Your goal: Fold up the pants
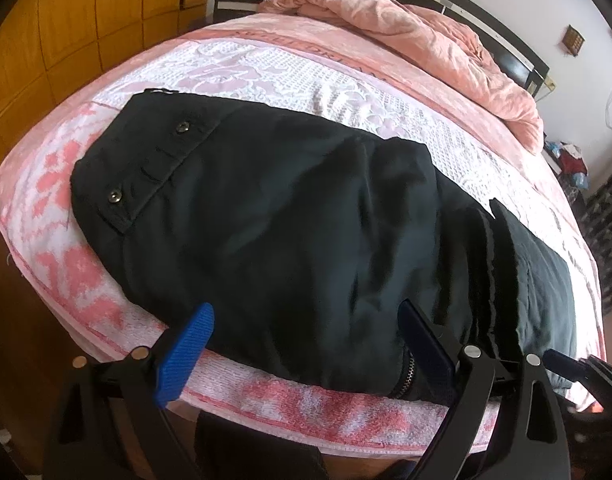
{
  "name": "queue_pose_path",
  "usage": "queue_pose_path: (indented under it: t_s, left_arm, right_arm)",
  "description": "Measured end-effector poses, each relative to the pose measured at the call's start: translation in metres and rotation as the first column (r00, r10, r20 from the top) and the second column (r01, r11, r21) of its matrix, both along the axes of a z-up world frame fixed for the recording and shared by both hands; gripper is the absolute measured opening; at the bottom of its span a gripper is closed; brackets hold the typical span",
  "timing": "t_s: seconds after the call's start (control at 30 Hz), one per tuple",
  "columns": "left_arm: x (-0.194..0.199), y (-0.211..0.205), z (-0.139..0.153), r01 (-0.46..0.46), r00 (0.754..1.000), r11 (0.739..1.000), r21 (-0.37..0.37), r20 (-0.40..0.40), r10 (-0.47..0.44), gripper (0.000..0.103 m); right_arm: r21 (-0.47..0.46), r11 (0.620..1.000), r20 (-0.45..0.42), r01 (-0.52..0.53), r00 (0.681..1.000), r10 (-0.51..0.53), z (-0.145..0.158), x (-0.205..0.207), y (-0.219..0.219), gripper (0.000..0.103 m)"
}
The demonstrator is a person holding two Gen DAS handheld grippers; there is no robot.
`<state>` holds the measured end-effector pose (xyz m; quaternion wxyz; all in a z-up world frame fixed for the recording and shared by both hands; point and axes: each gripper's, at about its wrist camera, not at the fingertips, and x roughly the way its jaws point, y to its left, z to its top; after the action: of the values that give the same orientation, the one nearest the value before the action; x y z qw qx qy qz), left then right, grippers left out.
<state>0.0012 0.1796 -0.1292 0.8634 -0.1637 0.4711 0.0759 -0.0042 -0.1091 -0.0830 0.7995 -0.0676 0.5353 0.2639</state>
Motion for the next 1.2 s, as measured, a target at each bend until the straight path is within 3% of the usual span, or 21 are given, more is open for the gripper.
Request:
queue_pose_path:
  t_s: [0.17,0.23,0.27,0.3,0.4,0.53,0.67,0.77,1.07,1.2]
  left_arm:
    - [-0.001,-0.003,0.002,0.014,1.000,1.000,0.009,0.002,-0.014,0.094]
    - [-0.002,-0.001,0.002,0.008,1.000,1.000,0.005,0.002,-0.009,0.094]
    - [-0.002,-0.001,0.002,0.006,1.000,1.000,0.001,0.002,-0.006,0.094]
    - [-0.002,0.000,0.001,0.004,1.000,1.000,-0.002,0.002,-0.004,0.094]
    - [-0.002,0.003,-0.001,-0.001,1.000,1.000,-0.009,0.000,0.001,0.094]
    - [-0.001,0.007,-0.005,-0.005,1.000,1.000,-0.012,-0.008,0.005,0.094]
    - [-0.001,0.011,-0.008,-0.017,1.000,0.999,-0.029,-0.008,0.017,0.094]
    - [-0.002,0.013,-0.011,-0.024,1.000,0.999,-0.030,-0.015,0.023,0.094]
    - [-0.004,0.018,-0.012,-0.037,0.999,0.999,-0.022,-0.027,0.036,0.094]
    - [0.002,0.003,-0.001,-0.005,1.000,1.000,-0.011,-0.006,0.005,0.094]
  right_arm:
    - [-0.074,0.997,-0.013,0.015,1.000,-0.016,-0.025,0.010,0.009,0.055]
    - [-0.098,0.995,-0.008,0.024,1.000,-0.025,-0.030,0.013,0.009,0.043]
    - [-0.083,0.996,-0.019,0.023,1.000,-0.024,-0.032,0.015,0.008,0.037]
    - [-0.061,0.998,-0.044,0.019,0.999,-0.022,-0.034,0.017,0.007,0.024]
    - [-0.038,0.998,-0.049,0.041,0.998,-0.043,-0.034,0.021,0.001,0.007]
    - [0.050,0.998,-0.029,0.029,0.999,-0.028,-0.009,0.022,-0.001,0.006]
    - [0.070,0.997,0.022,-0.019,1.000,0.017,0.019,0.022,0.015,0.006]
    - [0.091,0.994,0.009,-0.066,0.998,0.066,0.025,0.025,0.031,0.006]
    - [-0.019,0.996,-0.081,-0.087,0.993,0.085,-0.039,0.036,0.057,0.009]
    - [0.021,0.994,-0.092,-0.107,0.990,0.109,-0.033,0.032,0.052,0.029]
